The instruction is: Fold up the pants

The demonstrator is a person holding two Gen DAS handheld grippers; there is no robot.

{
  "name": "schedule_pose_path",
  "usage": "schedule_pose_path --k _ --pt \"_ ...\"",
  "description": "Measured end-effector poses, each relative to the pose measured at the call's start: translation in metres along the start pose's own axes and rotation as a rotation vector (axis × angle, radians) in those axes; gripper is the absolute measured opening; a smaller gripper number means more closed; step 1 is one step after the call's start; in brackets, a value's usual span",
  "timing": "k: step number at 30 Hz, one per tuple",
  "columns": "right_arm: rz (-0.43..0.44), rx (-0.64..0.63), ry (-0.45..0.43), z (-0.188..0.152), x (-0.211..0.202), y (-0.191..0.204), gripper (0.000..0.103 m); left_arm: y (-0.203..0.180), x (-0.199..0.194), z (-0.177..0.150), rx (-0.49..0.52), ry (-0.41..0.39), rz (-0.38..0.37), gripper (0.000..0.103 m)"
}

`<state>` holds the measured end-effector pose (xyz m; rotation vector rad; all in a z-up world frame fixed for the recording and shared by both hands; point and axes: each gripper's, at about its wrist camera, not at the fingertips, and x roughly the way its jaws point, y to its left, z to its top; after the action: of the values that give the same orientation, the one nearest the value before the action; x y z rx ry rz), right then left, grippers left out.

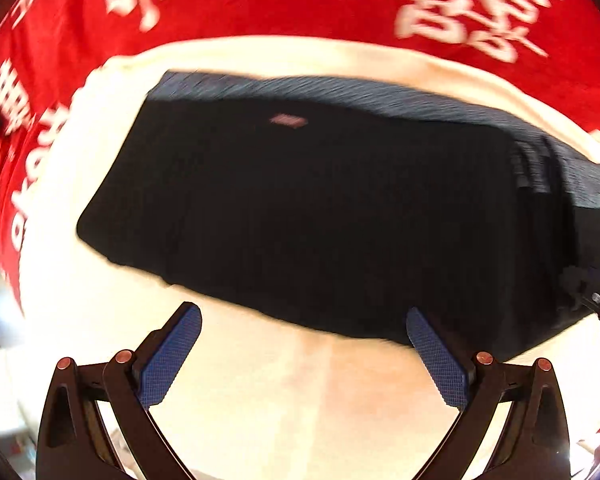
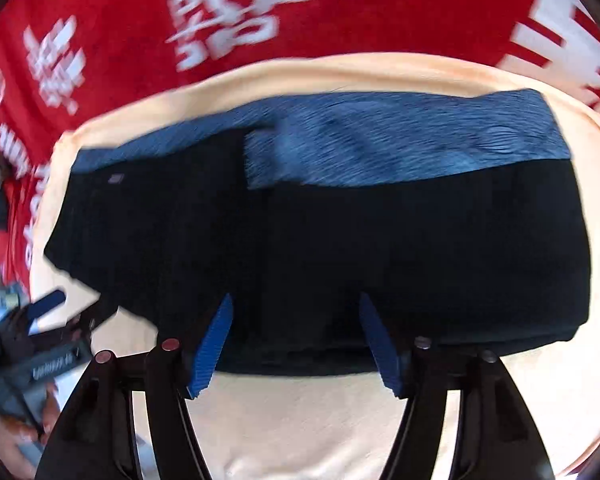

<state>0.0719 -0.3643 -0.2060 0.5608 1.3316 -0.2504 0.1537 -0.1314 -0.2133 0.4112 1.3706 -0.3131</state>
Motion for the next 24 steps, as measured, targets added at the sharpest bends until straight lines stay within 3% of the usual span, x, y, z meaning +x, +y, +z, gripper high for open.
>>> schedule_pose_path --k 5,11,20,24 --pt "-0.11 -0.209 0.041 -0.016 -0.003 0.034 0.071 0.019 0.006 -0.001 -0.059 0.012 -0.017 0.103" --pt "-0.058 -0.176 0.109 -0.021 -0.009 0.034 0.071 0.033 0.012 -0.007 -0.13 0.021 -0.048 0.103" --pt "-0.064 -0.156 0.019 0.002 -0.022 0.045 0.071 0.043 0.017 -0.007 -0.132 0.026 -0.066 0.103" --pt "-0.061 -0.128 0.013 0.012 -0.018 0.041 0.074 0.058 0.026 -0.001 -0.151 0.029 -0.113 0.103"
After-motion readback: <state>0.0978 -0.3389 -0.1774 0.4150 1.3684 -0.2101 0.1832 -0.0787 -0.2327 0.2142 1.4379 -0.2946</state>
